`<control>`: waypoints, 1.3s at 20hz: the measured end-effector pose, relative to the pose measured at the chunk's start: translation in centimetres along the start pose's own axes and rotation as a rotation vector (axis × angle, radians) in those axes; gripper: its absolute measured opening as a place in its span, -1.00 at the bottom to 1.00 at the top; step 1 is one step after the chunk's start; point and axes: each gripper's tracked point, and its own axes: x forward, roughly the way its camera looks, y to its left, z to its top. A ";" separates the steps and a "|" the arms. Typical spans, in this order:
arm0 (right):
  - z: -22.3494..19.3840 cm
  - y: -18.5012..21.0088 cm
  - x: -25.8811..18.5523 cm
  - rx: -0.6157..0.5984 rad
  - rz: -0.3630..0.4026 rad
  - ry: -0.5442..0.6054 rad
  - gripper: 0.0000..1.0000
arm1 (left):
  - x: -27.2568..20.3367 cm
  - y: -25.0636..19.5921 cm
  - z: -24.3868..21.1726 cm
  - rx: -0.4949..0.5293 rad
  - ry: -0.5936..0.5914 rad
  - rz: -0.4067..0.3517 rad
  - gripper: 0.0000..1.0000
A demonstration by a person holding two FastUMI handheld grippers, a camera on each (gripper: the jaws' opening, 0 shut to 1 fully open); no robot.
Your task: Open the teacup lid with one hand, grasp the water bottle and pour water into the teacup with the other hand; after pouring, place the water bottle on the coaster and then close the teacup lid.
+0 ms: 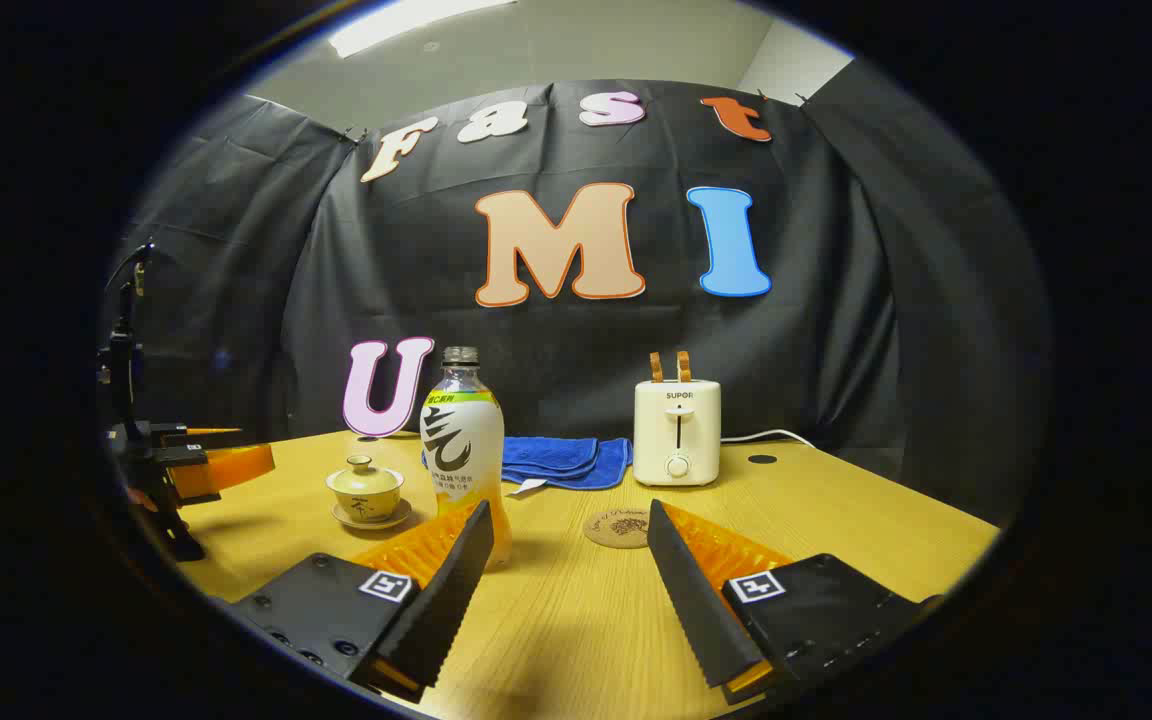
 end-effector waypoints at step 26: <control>0.0 0.3 0.1 0.000 0.012 0.000 0.96 | 2.4 -2.8 -0.1 0.002 0.001 -0.124 0.90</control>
